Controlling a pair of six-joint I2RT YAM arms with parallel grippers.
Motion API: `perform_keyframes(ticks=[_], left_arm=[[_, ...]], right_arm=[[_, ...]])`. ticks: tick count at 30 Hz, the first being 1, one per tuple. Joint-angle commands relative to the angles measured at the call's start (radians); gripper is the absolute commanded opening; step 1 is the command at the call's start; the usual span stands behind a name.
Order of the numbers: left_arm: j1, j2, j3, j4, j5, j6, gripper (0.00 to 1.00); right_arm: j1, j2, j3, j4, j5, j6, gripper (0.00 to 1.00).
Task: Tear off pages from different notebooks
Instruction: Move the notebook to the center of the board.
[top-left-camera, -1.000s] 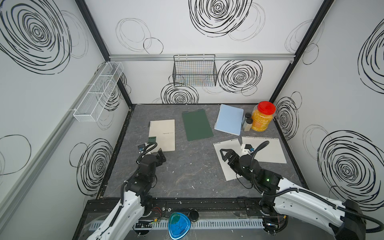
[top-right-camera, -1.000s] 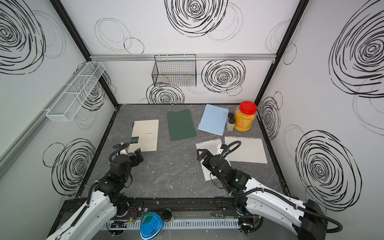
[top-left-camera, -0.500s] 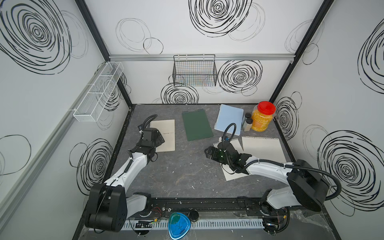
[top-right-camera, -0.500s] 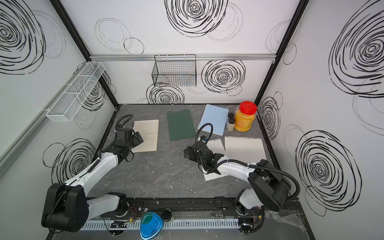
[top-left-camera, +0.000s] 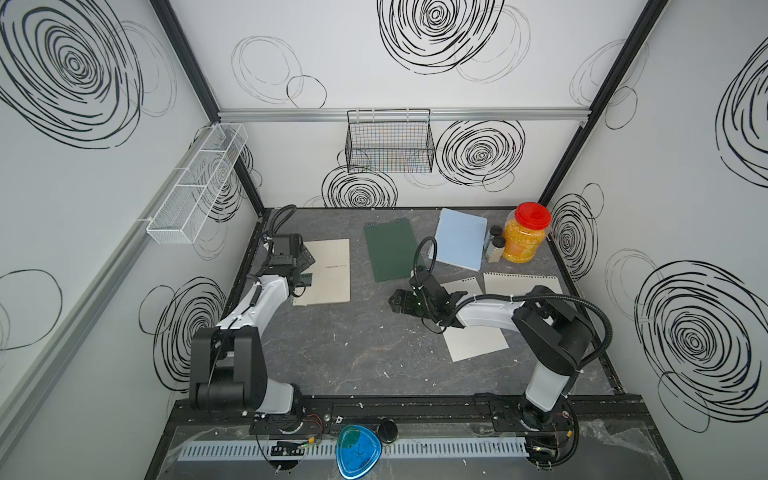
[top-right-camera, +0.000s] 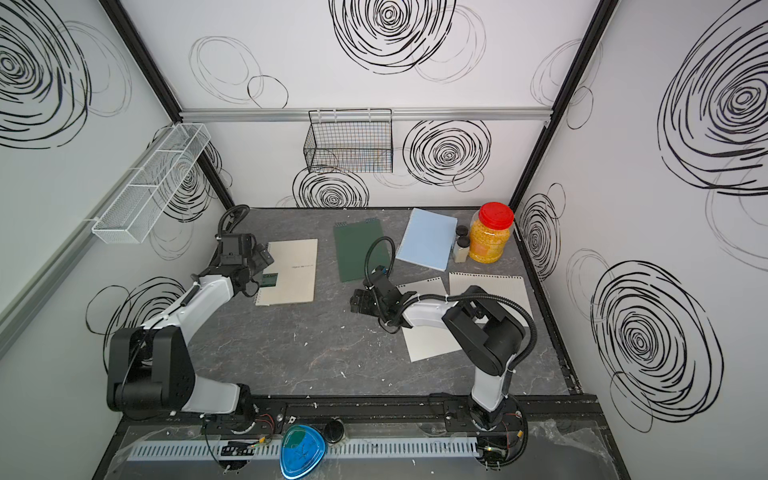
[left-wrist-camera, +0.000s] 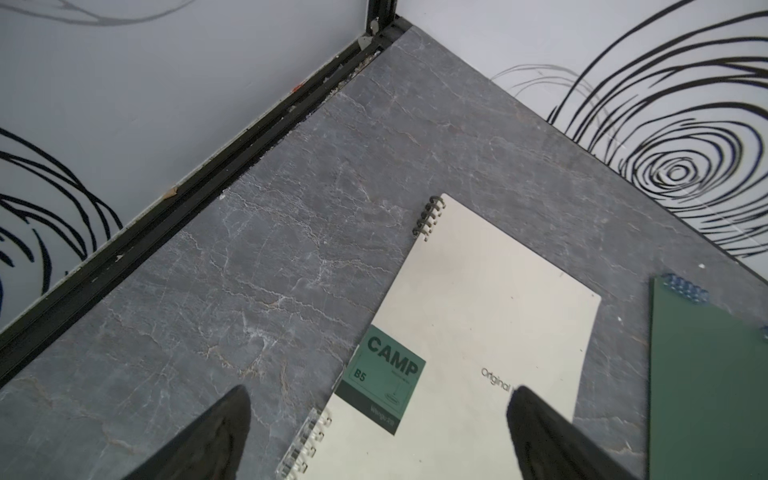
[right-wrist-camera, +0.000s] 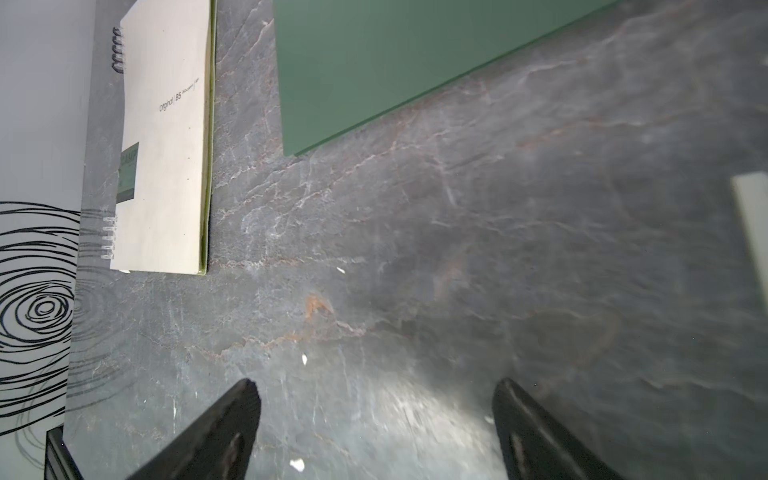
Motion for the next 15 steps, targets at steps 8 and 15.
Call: perform_keyframes(ticks=[8,15], left_arm=[[0.038,0.199,0.115,-0.054,0.068,-0.015,0.97],[0.045,0.321,0.189,-0.091,0.135,-0.038,0.94]], right_arm=[[0.016,0.223,0.255,-0.012,-0.100,-0.026,0.84],[0.003,0.365,0.399,0.000,-0.204,-0.003,0.79]])
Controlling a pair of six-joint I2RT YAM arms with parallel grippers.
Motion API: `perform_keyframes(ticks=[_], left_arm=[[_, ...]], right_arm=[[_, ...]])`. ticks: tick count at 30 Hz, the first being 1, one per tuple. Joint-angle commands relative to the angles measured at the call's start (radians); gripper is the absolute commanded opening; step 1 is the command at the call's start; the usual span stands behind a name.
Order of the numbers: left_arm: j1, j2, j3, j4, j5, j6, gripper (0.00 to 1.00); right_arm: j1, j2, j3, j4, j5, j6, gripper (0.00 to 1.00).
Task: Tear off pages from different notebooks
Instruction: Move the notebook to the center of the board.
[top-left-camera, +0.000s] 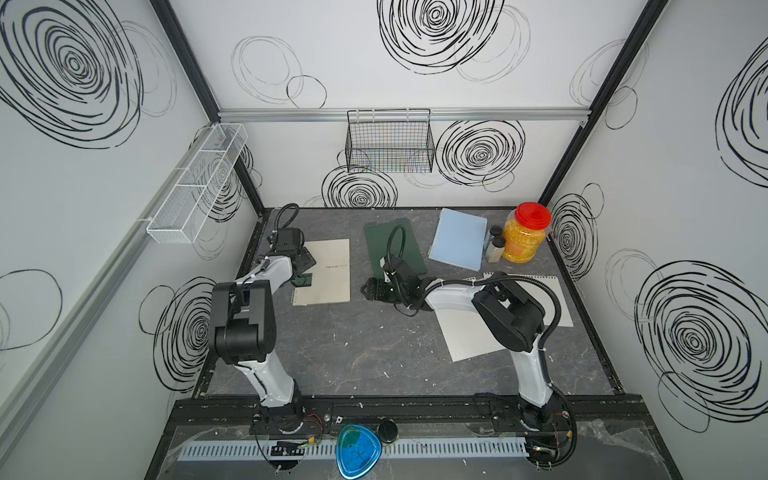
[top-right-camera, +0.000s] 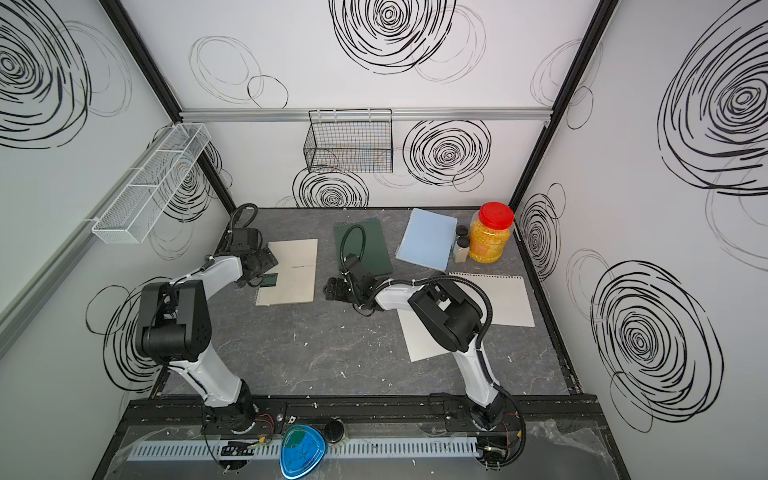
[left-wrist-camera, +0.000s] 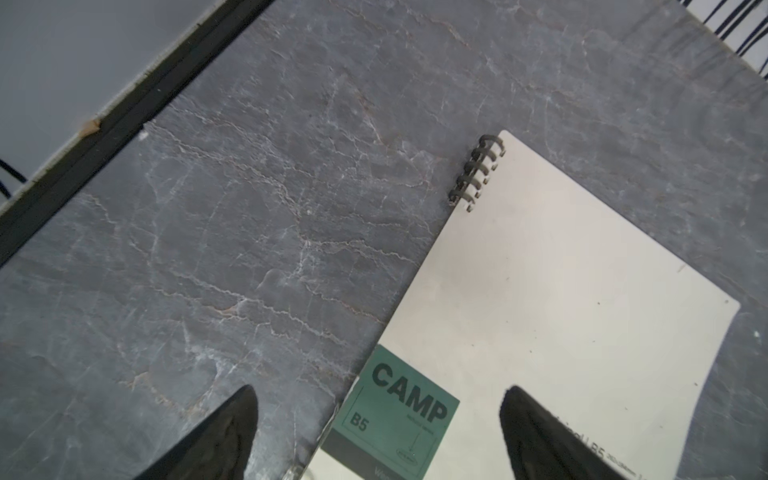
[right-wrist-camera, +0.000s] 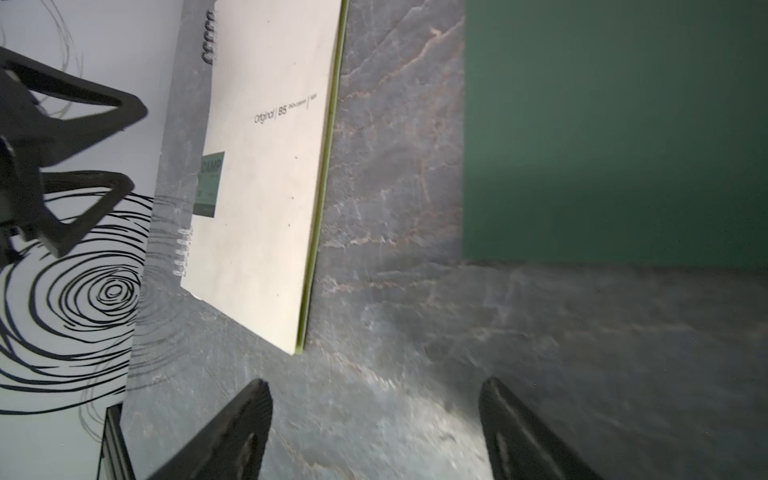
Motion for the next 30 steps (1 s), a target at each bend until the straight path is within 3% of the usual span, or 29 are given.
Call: perform_keyframes(ticks=[1,10,20,30], left_arm=[[0.007,0.031,0.025,-0.022,0.043,-0.031,0.94],[0.021,0.089,-0.020,0.008,0.138,-0.089,0.95],[0.019,0.077,-0.104,0.038,0.209,-0.095,0.96],[-0.053,-0.106,-0.311,0.101,0.321,-0.055,0.98]], right_arm=[[-0.004,0.083,0.053,-0.038,-0.074,0.016,0.79],[0.010,0.214,0.149,-0.019,-0.157,0.065,0.77],[0.064,0.255,0.197,-0.013,-0.172,0.082,0.77],[0.114,0.205,0.112,0.043,-0.164,0.104,0.75]])
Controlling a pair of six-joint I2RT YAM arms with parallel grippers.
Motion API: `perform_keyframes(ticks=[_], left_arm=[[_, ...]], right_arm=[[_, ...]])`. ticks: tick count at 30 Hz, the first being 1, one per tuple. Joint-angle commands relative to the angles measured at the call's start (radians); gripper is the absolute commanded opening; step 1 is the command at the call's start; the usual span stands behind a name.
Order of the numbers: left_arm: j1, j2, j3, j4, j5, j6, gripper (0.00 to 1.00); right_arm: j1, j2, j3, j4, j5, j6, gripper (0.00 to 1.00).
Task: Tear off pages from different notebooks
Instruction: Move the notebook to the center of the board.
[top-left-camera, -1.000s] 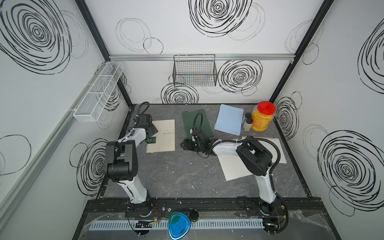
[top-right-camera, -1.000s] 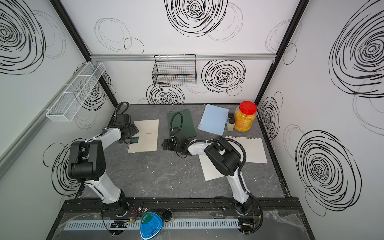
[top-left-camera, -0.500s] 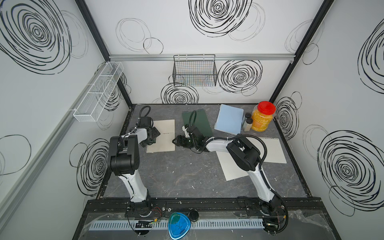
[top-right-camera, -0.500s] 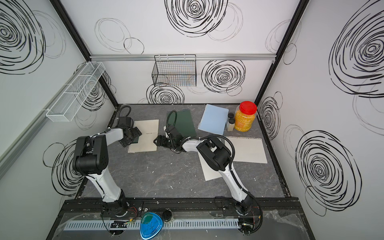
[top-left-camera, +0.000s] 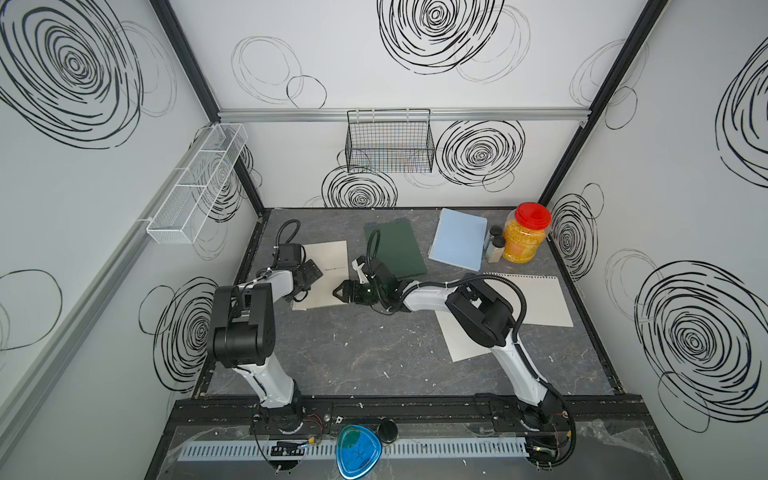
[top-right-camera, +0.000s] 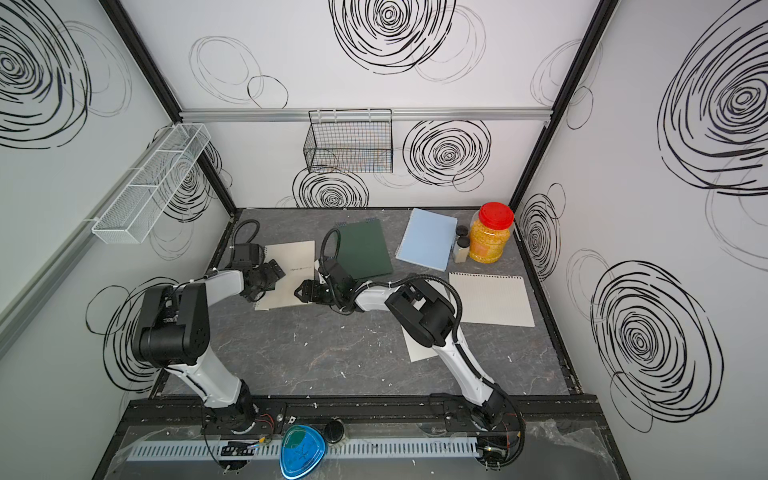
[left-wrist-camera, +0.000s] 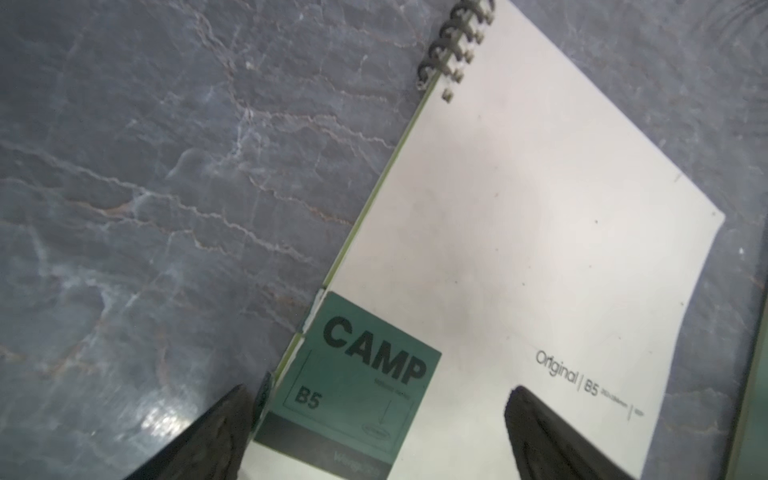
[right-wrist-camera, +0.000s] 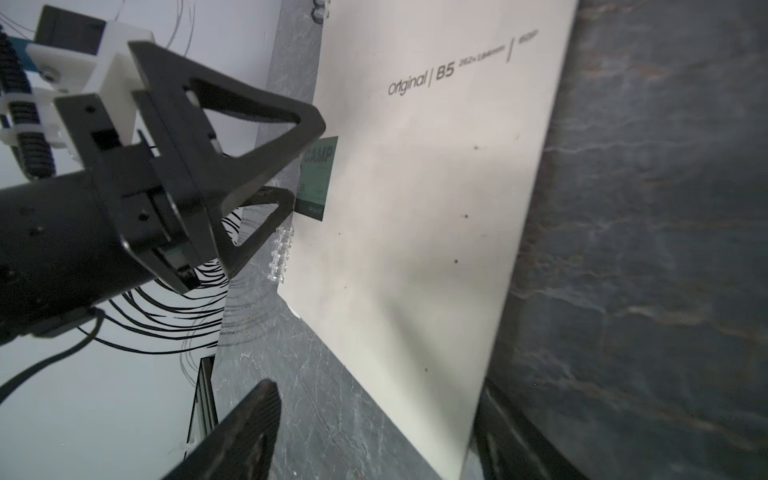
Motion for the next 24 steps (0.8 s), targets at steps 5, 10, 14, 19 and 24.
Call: perform_keyframes(ticks=[5,10,14,19,24], left_arm=[[-0.103,-0.176,-0.208,-0.060,0.083,-0.006,0.98],[-0.163,-0.311,-0.354,-0.042,0.049,-0.037,0.99],[-0.256,-0.404,-0.455,-0.030,0.016,-0.101,0.99],[-0.398,-0.598,-0.564,-0.060,-0.079,-0.227,0.99],[-0.492,-0.769,-0.637,-0.109,-0.139,-0.311,0.99]], right_arm=[[0.044,-0.062,-0.207,-0.029,-0.003,0.048,0.75],[0.061,-0.196,-0.425,0.078,0.009,0.089,0.74],[0.099,-0.297,-0.600,0.170,0.046,0.116,0.74],[0.156,-0.384,-0.797,0.302,0.103,0.156,0.73],[0.201,-0.461,-0.927,0.360,0.180,0.164,0.73]])
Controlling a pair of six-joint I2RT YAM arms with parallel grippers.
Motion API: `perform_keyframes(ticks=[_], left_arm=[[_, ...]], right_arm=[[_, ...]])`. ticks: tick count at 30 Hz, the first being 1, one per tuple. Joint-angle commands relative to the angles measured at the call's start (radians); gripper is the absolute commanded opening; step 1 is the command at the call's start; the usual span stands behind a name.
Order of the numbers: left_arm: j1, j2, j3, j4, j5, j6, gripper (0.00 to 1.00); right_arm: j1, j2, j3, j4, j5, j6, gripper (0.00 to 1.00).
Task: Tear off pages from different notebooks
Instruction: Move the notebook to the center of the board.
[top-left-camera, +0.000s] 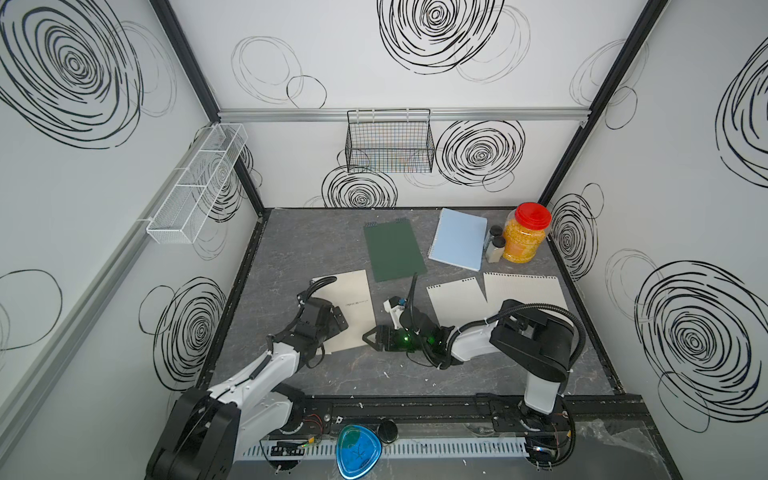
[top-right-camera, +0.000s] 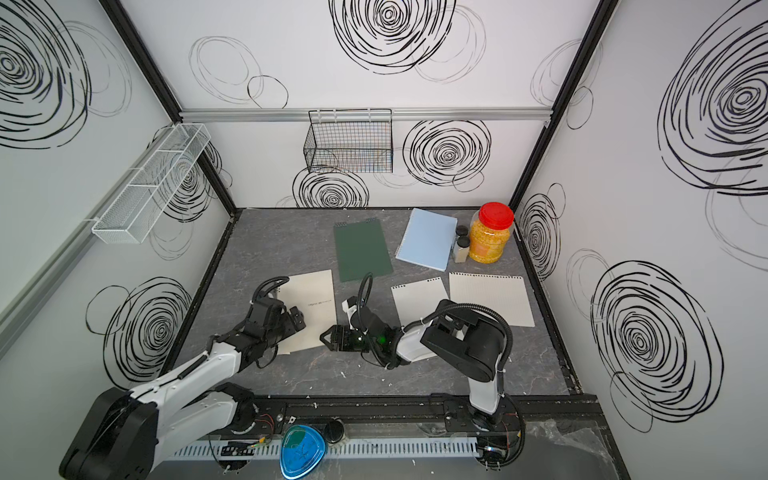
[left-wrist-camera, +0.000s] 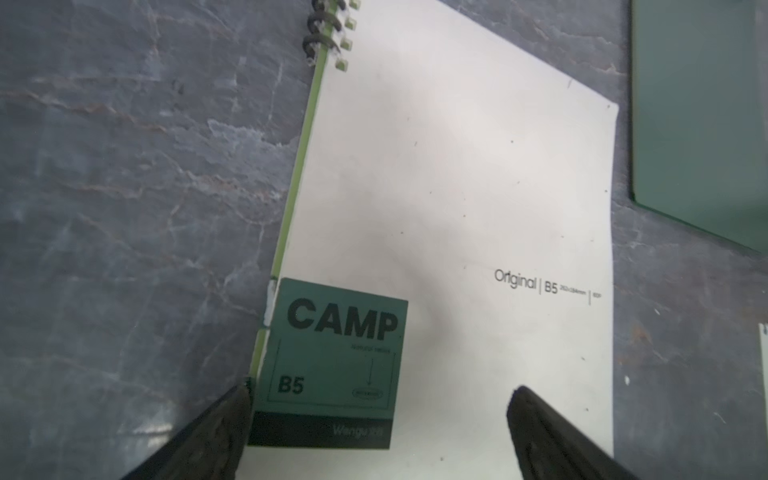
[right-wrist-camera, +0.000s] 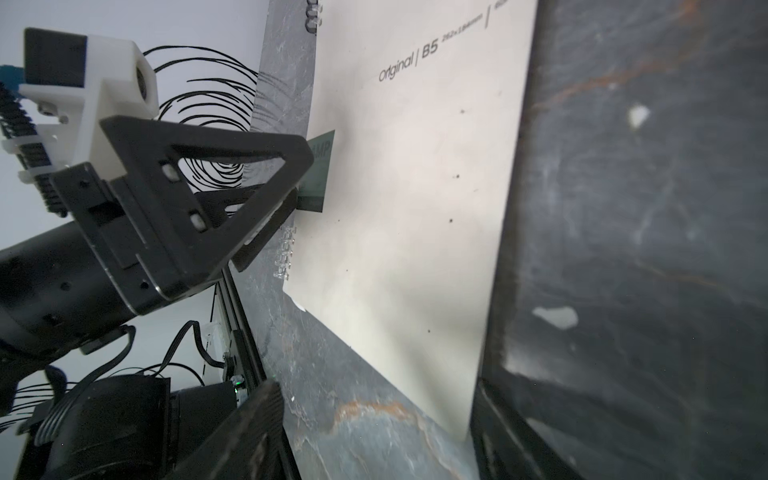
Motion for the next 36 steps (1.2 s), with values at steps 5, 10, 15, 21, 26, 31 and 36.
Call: perform_keyframes(ticks=[5,10,15,21,26,31,36], left_arm=[[-0.052,-0.120,-0.096,-0.105,-0.013,-0.130,0.99],[-0.050,-0.115,-0.067,-0.147,-0.031,-0.099,0.99],[-0.039,-0.111,-0.006,-0.220,-0.099,-0.070,0.99],[0.057,-0.125,0.035,-0.217,-0.075,-0.002,0.99],[0.198,-0.101,0.015,-0.138,0.052,0.048,0.99],[0.253,-0.034,0.008,-0.094,0.104,0.067,0.99],[0.250,0.010,-0.007,-0.040,0.125,0.062,0.99]], right_arm=[[0.054,-0.079,-0.183,-0.043,0.151,0.052,0.75],[0.047,-0.134,-0.207,-0.097,0.199,0.052,0.76],[0.006,-0.182,-0.251,-0.096,0.216,0.050,0.78],[-0.090,-0.198,-0.221,-0.168,0.192,-0.003,0.79],[-0.140,-0.122,-0.155,-0.192,0.149,-0.032,0.80],[-0.151,0.019,-0.067,-0.176,0.085,-0.029,0.80],[-0.149,0.120,0.001,-0.152,0.033,-0.020,0.79]])
